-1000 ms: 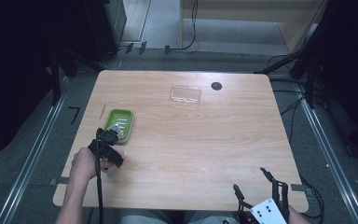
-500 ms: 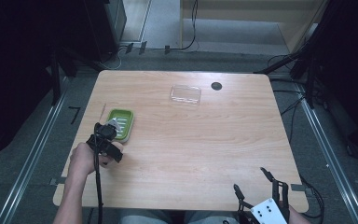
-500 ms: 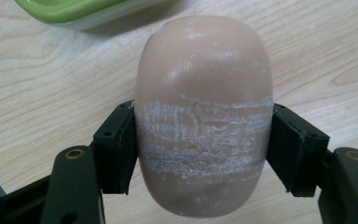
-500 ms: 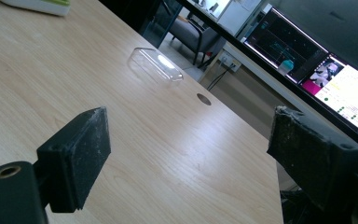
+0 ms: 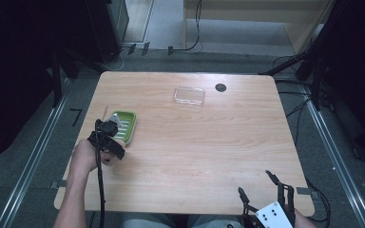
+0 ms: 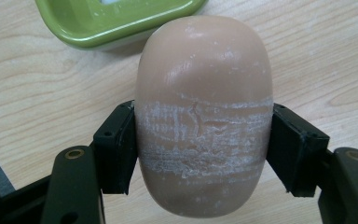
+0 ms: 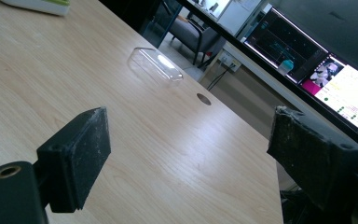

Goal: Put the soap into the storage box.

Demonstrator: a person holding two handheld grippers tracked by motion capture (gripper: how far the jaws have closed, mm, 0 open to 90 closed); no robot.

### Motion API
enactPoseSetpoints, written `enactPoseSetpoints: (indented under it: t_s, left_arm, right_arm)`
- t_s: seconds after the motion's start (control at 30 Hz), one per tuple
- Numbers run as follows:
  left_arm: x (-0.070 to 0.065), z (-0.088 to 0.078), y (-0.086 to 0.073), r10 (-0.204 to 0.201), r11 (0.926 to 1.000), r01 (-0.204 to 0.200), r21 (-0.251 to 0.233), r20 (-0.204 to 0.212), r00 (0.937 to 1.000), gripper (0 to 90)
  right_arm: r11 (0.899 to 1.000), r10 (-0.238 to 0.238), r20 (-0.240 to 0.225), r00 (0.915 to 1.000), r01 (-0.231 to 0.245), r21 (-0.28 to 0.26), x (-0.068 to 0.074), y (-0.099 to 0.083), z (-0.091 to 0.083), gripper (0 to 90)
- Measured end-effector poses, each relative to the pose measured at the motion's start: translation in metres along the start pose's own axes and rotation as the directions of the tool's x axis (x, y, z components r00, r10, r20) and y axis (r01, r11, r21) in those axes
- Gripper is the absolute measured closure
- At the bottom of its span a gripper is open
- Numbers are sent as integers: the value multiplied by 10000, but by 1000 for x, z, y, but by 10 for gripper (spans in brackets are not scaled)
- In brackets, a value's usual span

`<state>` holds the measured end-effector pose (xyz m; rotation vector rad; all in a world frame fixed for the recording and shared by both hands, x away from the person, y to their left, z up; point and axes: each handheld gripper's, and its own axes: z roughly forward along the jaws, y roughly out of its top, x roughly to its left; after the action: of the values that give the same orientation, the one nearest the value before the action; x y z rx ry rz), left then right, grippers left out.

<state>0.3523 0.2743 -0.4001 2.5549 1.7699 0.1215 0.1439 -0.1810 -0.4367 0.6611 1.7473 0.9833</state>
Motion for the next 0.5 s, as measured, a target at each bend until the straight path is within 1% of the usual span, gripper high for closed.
enactPoseSetpoints:
  t_s: [0.17, 0.3, 0.33, 0.4, 0.5]
  left_arm:
    - [2, -2, 5, 25, 10000, -25, -15, 20, 10000, 338]
    - [3, -3, 8, 30, 10000, -30, -47, -21, 10000, 338]
    - [5, -4, 10, -25, 10000, 25, -39, -24, 10000, 338]
    - [6, -4, 12, -4, 10000, 4, -38, -104, 9999, 339]
    - [7, -6, 15, -32, 10000, 32, -75, -46, 10000, 339]
  right_arm:
    - [10000, -2, -10, 10000, 2, 12, 0, 0, 0, 132]
    - [10000, -7, -15, 10000, 7, 17, 0, 0, 0, 132]
    - [10000, -14, -9, 10000, 14, 17, 0, 0, 0, 132]
    - [10000, -14, -11, 10000, 14, 16, 0, 0, 0, 132]
    - [10000, -15, -12, 10000, 15, 19, 0, 0, 0, 132]
